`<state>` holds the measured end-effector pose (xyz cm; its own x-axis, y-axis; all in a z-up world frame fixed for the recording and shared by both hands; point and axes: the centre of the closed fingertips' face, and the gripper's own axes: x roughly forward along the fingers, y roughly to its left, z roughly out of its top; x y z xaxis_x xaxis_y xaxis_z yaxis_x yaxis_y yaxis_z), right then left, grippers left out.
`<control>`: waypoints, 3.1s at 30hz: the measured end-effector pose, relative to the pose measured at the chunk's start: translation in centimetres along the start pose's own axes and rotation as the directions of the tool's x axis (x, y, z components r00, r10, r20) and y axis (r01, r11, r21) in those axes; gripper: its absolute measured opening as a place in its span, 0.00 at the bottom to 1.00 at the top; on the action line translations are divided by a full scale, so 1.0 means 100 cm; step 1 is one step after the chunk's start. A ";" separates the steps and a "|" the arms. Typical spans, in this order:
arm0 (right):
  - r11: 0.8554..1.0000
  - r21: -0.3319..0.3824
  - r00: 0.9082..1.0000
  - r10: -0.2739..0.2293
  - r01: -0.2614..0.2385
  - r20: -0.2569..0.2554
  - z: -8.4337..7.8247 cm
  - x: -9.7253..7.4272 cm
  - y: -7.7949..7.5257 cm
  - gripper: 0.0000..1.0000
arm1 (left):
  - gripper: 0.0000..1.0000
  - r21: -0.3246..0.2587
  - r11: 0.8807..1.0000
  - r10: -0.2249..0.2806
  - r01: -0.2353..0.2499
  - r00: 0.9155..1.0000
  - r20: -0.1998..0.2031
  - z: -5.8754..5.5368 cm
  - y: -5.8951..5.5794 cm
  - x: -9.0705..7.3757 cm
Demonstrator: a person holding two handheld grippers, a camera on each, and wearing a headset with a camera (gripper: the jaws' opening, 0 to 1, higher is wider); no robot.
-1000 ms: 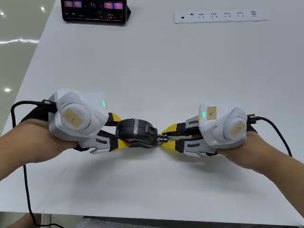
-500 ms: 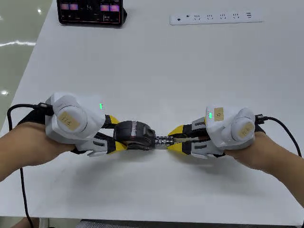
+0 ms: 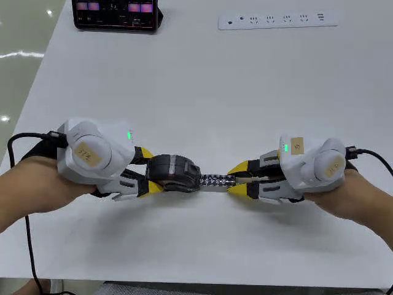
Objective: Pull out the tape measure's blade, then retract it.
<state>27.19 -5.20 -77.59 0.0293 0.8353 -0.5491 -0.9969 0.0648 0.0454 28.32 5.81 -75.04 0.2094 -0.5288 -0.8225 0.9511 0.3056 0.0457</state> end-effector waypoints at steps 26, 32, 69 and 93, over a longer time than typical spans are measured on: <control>1.000 0.010 0.999 -0.005 0.006 -0.031 -0.011 -0.023 -0.001 0.10 | 0.24 0.000 1.000 0.000 0.000 1.000 0.003 0.001 0.000 -0.001; 1.000 0.009 0.999 -0.007 0.007 -0.040 -0.014 -0.029 -0.001 0.10 | 0.24 0.000 1.000 0.000 0.000 1.000 0.002 0.001 0.000 -0.001; 1.000 -0.005 0.995 -0.020 0.019 -0.102 -0.037 -0.062 -0.004 0.10 | 0.24 -0.005 1.000 0.005 -0.005 1.000 0.006 0.001 -0.003 0.000; 1.000 -0.020 0.990 -0.023 0.021 -0.137 -0.048 -0.080 -0.012 0.10 | 0.24 -0.016 1.000 0.013 -0.013 1.000 0.003 0.002 -0.002 0.000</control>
<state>27.78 -14.63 -77.25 0.0424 0.7507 -0.6592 -0.9973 0.0717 0.0175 28.22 5.63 -74.93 0.2222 -0.5271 -0.8203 0.9447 0.3246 0.0474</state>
